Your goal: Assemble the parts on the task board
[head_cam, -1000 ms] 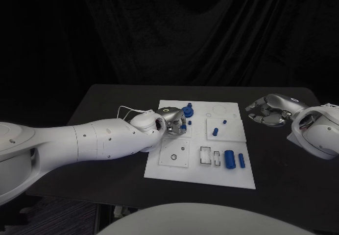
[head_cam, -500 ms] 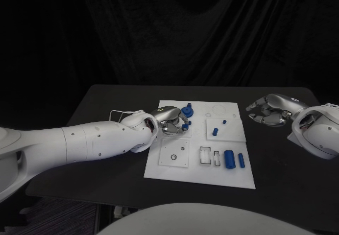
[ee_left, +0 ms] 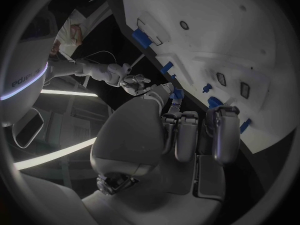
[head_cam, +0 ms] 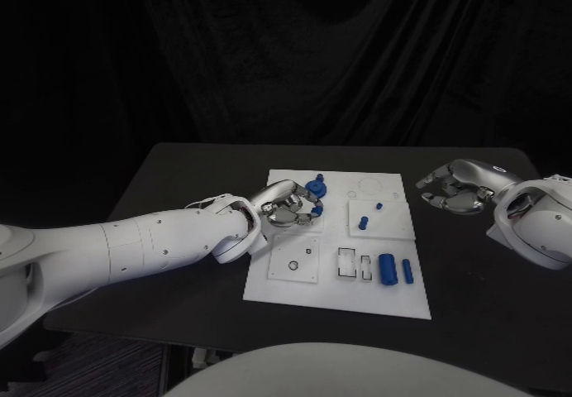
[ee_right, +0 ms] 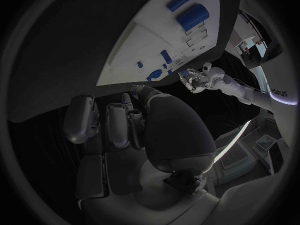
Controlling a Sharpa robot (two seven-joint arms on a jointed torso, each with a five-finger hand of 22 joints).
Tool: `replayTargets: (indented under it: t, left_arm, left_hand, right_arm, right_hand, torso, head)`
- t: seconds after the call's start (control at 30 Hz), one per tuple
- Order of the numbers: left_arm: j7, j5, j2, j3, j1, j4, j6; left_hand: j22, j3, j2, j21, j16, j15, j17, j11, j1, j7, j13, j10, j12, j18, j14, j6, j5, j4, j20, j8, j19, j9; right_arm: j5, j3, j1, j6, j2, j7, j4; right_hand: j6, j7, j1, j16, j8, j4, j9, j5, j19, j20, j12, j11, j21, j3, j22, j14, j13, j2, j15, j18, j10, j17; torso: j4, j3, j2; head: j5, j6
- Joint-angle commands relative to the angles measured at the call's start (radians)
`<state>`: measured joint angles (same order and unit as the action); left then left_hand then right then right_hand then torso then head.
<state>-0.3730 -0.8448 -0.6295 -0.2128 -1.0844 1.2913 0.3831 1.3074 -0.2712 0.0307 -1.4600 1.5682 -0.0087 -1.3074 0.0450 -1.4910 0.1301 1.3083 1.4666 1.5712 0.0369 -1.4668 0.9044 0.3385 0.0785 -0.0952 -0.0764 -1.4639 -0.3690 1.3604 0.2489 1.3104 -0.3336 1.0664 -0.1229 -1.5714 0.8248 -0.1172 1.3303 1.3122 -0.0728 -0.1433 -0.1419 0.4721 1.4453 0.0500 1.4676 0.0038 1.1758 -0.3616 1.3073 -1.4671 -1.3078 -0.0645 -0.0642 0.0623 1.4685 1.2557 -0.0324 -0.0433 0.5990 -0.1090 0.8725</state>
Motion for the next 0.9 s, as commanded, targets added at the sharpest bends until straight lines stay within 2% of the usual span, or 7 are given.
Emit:
replayTargets:
  t: [0.03,0.27,0.3,0.43,0.6,0.7,0.9]
  left_arm:
    - [-0.096,0.169,0.005,0.0,0.016,-0.008,-0.045]
    - [-0.114,0.237,0.021,0.0,0.048,-0.034,-0.051]
    - [-0.112,0.241,0.023,0.0,0.052,-0.037,-0.048]
    - [-0.099,0.261,0.029,0.0,0.065,-0.046,-0.042]
    - [-0.071,0.309,0.037,0.001,0.078,-0.058,-0.037]
    - [-0.05,0.321,0.04,0.001,0.083,-0.062,-0.025]
    - [0.012,0.304,0.04,0.001,0.087,-0.064,-0.014]
  left_hand:
    - [0.234,-0.006,0.008,-0.013,0.003,-0.006,-0.263,-0.01,-0.007,-0.006,0.262,0.104,0.0,-0.014,-0.104,-0.009,0.005,0.0,-0.001,0.002,-0.056,0.001]
    - [0.236,-0.01,0.011,-0.024,0.003,-0.013,-0.263,-0.019,-0.012,-0.017,0.262,0.104,0.0,-0.016,-0.104,-0.012,0.006,-0.001,0.005,-0.001,-0.061,0.003]
    - [0.237,-0.01,0.011,-0.025,0.003,-0.013,-0.263,-0.02,-0.012,-0.018,0.262,0.104,0.0,-0.016,-0.104,-0.011,0.006,0.0,0.005,-0.001,-0.062,0.003]
    - [0.239,-0.011,0.012,-0.033,0.003,-0.019,-0.263,-0.026,-0.012,-0.025,0.262,0.104,0.0,-0.018,-0.104,-0.011,0.001,0.0,0.01,-0.004,-0.065,0.004]
    - [0.244,-0.013,0.011,-0.052,0.003,-0.03,-0.263,-0.035,-0.012,-0.033,0.262,0.104,0.0,-0.022,-0.104,-0.008,0.002,-0.002,0.021,-0.007,-0.076,0.01]
    - [0.246,-0.013,0.01,-0.059,0.003,-0.032,-0.263,-0.036,-0.01,-0.031,0.262,0.104,0.0,-0.024,-0.104,-0.002,0.003,-0.002,0.024,-0.01,-0.079,0.012]
    - [0.25,-0.016,0.006,-0.069,0.003,-0.033,-0.263,-0.033,-0.01,-0.025,0.262,0.104,0.0,-0.026,-0.104,0.012,0.009,-0.01,0.027,-0.016,-0.085,0.016]
  right_arm:
    - [0.002,-0.001,-0.003,0.011,0.003,-0.006,-0.001]
    - [0.002,-0.001,-0.005,0.017,0.005,-0.006,-0.002]
    - [0.002,-0.001,-0.005,0.018,0.005,-0.006,-0.002]
    - [0.002,-0.001,-0.006,0.022,0.007,-0.006,-0.003]
    - [0.002,-0.001,-0.008,0.026,0.009,-0.006,-0.004]
    - [0.002,-0.001,-0.009,0.028,0.009,-0.006,-0.005]
    - [0.002,-0.001,-0.01,0.031,0.011,-0.006,-0.006]
  right_hand:
    - [0.008,0.0,-0.008,-0.007,0.0,-0.001,0.001,0.006,-0.004,0.0,-0.004,0.007,-0.003,-0.007,0.152,-0.031,-0.148,0.003,0.007,0.018,-0.002,-0.001]
    - [0.008,0.0,-0.008,-0.007,0.0,-0.001,0.001,0.006,-0.005,0.0,-0.005,0.007,-0.004,-0.007,0.152,-0.03,-0.147,0.003,0.007,0.019,-0.003,-0.002]
    - [0.008,0.0,-0.008,-0.007,0.0,-0.001,0.001,0.006,-0.005,0.0,-0.005,0.007,-0.004,-0.007,0.152,-0.03,-0.147,0.003,0.007,0.019,-0.003,-0.002]
    - [0.007,0.001,-0.008,-0.009,0.001,-0.001,0.002,0.006,-0.005,0.0,-0.005,0.007,-0.005,-0.008,0.152,-0.03,-0.147,0.004,0.007,0.019,-0.003,-0.003]
    - [0.007,0.001,-0.008,-0.009,0.001,-0.001,0.002,0.006,-0.005,0.0,-0.005,0.007,-0.005,-0.008,0.152,-0.03,-0.147,0.004,0.007,0.019,-0.003,-0.003]
    - [0.007,0.001,-0.008,-0.009,0.001,-0.001,0.002,0.006,-0.005,0.0,-0.005,0.007,-0.005,-0.008,0.152,-0.03,-0.147,0.004,0.007,0.019,-0.003,-0.003]
    - [0.006,0.001,-0.008,-0.009,0.001,0.0,0.002,0.006,-0.005,0.0,-0.006,0.007,-0.005,-0.009,0.152,-0.03,-0.146,0.004,0.007,0.019,-0.004,-0.003]
  torso:
    - [-0.0003,0.0009,0.0]
    - [0.0014,0.0018,0.002]
    - [0.0006,0.0036,0.003]
    - [0.0002,0.0025,0.002]
    - [0.0,0.0017,0.001]
    - [-0.0003,0.0026,0.002]
    - [-0.0001,0.0019,0.002]
  head:
    - [-0.001,0.0]
    - [-0.007,0.0]
    - [-0.007,0.0]
    - [-0.008,0.0]
    - [-0.01,0.0]
    - [-0.009,0.0]
    - [-0.01,0.0]
